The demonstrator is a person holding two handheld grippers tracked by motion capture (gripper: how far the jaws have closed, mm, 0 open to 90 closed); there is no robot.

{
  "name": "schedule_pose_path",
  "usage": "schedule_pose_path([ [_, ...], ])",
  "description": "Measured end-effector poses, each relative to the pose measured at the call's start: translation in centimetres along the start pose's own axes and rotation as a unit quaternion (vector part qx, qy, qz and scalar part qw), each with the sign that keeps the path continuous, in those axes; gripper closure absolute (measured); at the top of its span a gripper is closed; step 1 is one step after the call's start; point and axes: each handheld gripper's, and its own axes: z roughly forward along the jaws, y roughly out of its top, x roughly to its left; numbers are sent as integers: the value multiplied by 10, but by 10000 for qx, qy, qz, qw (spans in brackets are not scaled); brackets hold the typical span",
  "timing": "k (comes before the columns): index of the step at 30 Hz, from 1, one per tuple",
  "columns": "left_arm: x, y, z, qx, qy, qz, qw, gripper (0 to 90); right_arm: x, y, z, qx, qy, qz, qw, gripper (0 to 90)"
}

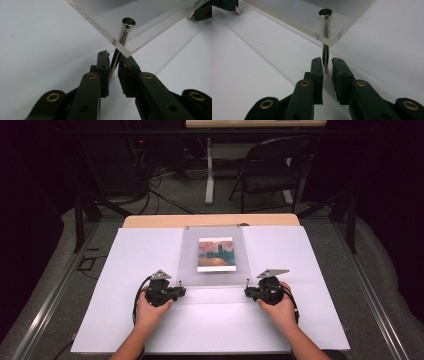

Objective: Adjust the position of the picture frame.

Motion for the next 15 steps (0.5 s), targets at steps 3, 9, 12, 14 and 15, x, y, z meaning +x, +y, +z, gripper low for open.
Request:
schedule_pose_path([
  [3, -3, -1, -1, -46, 104, 96, 9999, 655, 3, 0, -2, -14, -67, -75, 9999, 710],
  [9, -11, -6, -10, -55, 244, 314, 9992, 527, 13, -4, -13, -9, -305, -470, 9984, 545],
  [12, -13, -8, -15, -94, 192, 313, 9993, 504, 16, -6, -17, -51, -413, -576, 9975, 471],
  [14, -16, -9, -18, -52, 118, 359, 9993, 502, 18, -9, -19, -37, -463, -649, 9968, 452],
  [15, -17, -10, -20, -15, 132, 396, 9991, 499, 20, -10, -21, -44, -479, -686, 9965, 439],
])
